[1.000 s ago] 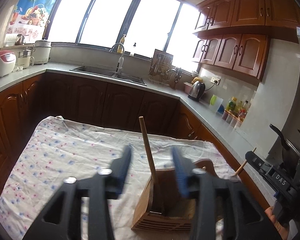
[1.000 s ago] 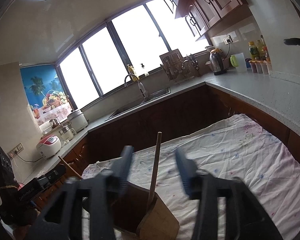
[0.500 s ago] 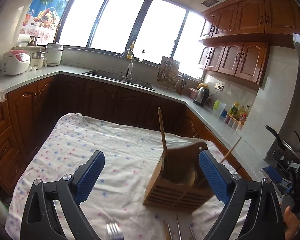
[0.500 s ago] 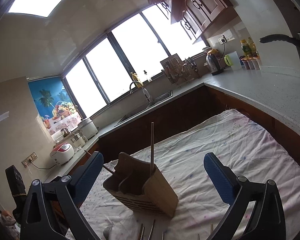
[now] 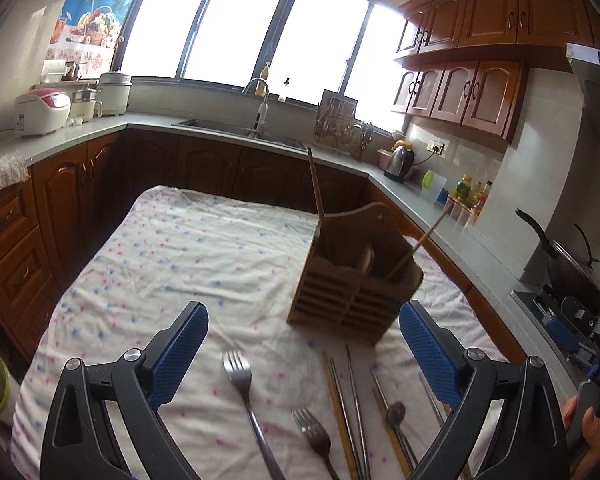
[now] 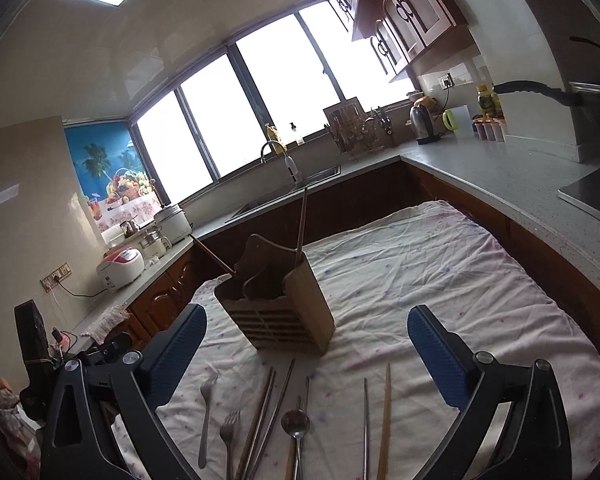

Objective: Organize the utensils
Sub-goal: 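Move both open tools back down toward the remaining utensils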

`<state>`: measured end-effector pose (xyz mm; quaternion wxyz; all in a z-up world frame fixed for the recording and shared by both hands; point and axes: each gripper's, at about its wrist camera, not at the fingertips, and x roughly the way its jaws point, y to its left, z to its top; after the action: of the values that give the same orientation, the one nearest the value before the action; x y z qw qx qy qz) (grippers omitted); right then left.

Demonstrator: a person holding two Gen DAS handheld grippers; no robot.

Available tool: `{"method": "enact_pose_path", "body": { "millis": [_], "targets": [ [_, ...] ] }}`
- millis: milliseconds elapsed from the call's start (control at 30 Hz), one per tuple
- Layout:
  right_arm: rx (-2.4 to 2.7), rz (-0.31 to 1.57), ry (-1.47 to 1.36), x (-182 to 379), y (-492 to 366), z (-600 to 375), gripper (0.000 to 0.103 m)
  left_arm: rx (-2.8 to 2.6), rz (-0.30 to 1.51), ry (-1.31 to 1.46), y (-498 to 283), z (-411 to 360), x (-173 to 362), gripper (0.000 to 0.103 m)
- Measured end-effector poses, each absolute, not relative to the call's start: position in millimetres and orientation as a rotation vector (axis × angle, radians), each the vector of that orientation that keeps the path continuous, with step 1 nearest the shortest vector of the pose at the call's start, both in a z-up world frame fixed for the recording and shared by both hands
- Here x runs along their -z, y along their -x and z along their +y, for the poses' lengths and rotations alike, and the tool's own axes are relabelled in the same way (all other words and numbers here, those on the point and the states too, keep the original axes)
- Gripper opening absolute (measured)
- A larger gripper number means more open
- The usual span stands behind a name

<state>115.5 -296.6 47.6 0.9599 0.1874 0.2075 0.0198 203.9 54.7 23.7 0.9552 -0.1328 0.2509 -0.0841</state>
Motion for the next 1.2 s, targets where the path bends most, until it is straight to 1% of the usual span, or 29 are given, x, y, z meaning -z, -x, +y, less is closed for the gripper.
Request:
{"method": "enact_pose_path", "body": {
  "millis": [200,500,700,1100,1200],
  "targets": [
    [-0.012,0.478,-0.35,-31,-91,-292,0.102,0.179,0.564,0.282,-178,53,-19,0.097],
    [0.0,0.558,-0.322,-4,-78,-288,0.102,0.17,0.617,0.264,-160,42,-18,0.097],
    [-0.004,0.575,-0.32,3,-79,-290,0.102,0.169,0.641,0.25,-163,28,-17,0.097],
    [0.011,0.598,-0.313,6,-97,-306,0.101,0.204,0.668,0.185,-197,2,-18,0.095],
    [0.002,0.607,-0.321,7,-106,-310,0.097,0.221,0.683,0.154,-207,-6,-17,0.088]
  ]
}}
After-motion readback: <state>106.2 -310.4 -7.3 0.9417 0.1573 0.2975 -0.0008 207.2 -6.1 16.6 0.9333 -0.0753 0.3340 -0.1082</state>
